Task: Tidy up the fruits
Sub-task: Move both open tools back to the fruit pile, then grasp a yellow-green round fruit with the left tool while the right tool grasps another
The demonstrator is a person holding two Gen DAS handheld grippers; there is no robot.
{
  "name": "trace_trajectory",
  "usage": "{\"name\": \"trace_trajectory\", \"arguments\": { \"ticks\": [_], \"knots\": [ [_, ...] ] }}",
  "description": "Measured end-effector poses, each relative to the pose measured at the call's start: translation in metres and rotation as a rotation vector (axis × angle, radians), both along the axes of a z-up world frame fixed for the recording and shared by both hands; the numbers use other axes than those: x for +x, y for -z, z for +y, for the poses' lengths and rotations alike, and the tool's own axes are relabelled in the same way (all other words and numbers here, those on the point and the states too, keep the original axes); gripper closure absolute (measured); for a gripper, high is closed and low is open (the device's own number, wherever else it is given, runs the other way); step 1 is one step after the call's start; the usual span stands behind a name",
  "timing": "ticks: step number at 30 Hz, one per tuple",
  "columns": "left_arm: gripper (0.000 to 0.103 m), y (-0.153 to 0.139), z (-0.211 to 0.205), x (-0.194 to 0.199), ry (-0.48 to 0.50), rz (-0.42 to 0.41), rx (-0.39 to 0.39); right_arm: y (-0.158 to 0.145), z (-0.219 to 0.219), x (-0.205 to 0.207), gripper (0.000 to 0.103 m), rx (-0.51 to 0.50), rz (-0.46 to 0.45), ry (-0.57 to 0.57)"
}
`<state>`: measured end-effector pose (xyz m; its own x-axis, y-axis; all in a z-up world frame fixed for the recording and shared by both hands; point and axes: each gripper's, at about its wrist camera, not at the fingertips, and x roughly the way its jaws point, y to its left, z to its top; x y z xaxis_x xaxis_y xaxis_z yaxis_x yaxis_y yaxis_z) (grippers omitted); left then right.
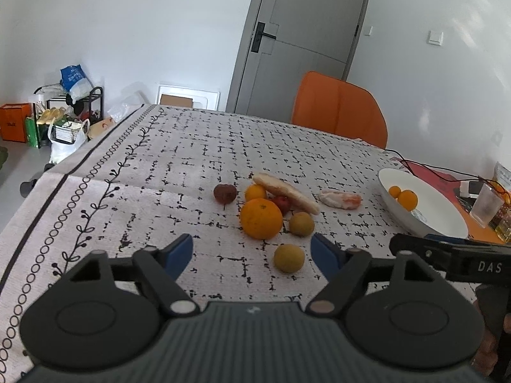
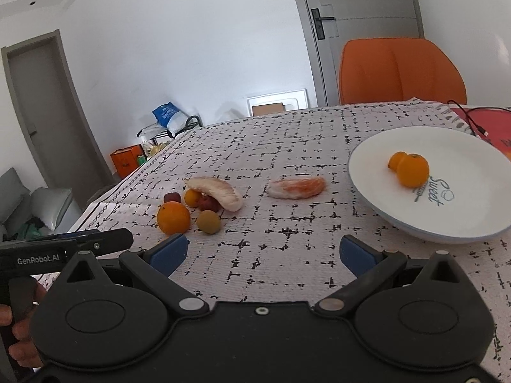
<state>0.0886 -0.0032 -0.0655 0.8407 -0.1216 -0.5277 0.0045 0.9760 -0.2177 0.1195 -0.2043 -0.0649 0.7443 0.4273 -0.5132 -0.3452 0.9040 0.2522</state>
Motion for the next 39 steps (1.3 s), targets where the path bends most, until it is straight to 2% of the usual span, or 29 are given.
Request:
{"name": "trace_trajectory", "arguments": {
  "ticks": [7,22,24,25,26,30,32,39],
  "knots": [
    [0.04,0.007,-0.002,0.006,0.032,0.013,-0.025,0.002,0.005,0.002,0.0,-0.02,-0.003,-0.013],
    [0.058,0.02,-0.021,0.027,0.093,0.042,-0.053,0.009,-0.002,0.008,0.001,-0.018,0.01,0.0],
    [0.064,0.024,-0.025,0.03,0.096,0.054,-0.049,0.01,-0.003,0.009,0.002,-0.016,0.014,-0.003],
    [0.073,0.025,-0.025,0.032,0.096,0.062,-0.05,0.011,-0.002,0.009,0.002,-0.016,0.017,-0.006],
    [0.078,0.027,-0.025,0.033,0.096,0.071,-0.051,0.012,-0.001,0.01,0.005,-0.015,0.019,-0.012],
    [0.078,0.022,-0.023,0.029,0.079,0.049,-0.03,0.014,0.006,0.012,0.015,-0.019,0.02,-0.043],
    [0.078,0.019,-0.019,0.028,0.072,0.043,-0.026,0.015,0.012,0.013,0.026,-0.032,0.022,-0.058],
    [0.078,0.017,0.001,0.023,0.021,0.042,-0.02,0.015,0.031,0.02,0.033,-0.024,0.03,-0.104]
  ]
}}
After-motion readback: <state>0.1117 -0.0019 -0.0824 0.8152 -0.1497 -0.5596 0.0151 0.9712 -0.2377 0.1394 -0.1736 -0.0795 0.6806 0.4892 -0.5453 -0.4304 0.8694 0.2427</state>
